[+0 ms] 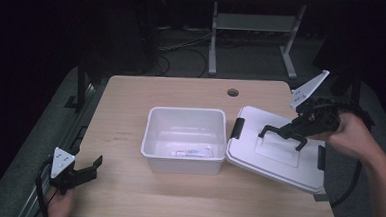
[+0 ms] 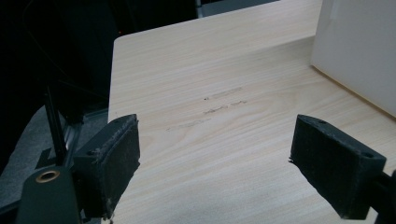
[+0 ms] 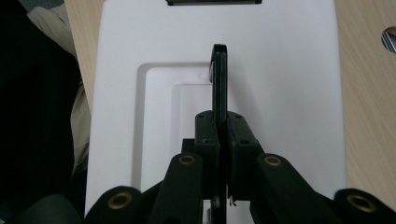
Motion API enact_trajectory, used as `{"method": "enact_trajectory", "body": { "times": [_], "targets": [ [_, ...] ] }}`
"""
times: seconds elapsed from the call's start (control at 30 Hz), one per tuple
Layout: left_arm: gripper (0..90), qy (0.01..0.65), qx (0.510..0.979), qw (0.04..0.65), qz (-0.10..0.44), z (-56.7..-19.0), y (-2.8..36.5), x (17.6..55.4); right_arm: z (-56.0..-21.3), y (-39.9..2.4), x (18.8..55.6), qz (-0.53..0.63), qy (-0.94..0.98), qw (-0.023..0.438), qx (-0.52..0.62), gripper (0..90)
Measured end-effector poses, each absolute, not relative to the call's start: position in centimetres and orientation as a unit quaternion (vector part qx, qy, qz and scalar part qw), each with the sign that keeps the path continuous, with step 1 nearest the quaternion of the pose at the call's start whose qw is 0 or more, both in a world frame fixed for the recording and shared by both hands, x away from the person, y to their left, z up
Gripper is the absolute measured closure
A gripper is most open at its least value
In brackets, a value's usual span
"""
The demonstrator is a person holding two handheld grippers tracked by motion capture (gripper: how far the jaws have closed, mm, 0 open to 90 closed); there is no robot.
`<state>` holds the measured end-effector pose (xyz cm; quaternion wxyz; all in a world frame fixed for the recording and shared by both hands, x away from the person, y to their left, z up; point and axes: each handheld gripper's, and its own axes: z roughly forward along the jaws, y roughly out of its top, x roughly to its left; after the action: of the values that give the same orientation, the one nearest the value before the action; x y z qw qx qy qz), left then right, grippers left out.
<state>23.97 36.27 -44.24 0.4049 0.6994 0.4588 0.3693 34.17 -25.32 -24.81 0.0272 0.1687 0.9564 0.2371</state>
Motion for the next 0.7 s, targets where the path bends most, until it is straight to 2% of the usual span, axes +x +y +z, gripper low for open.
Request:
{"method": "enact_trajectory", "body": {
  "times": [0.7],
  "targets": [
    [14.9, 0.462, 0.697, 0.404, 0.371, -44.2, 36.6, 23.9, -23.5, -20.5, 35.3, 0.234, 0.964, 0.019, 0.127, 84.9]
  ]
}}
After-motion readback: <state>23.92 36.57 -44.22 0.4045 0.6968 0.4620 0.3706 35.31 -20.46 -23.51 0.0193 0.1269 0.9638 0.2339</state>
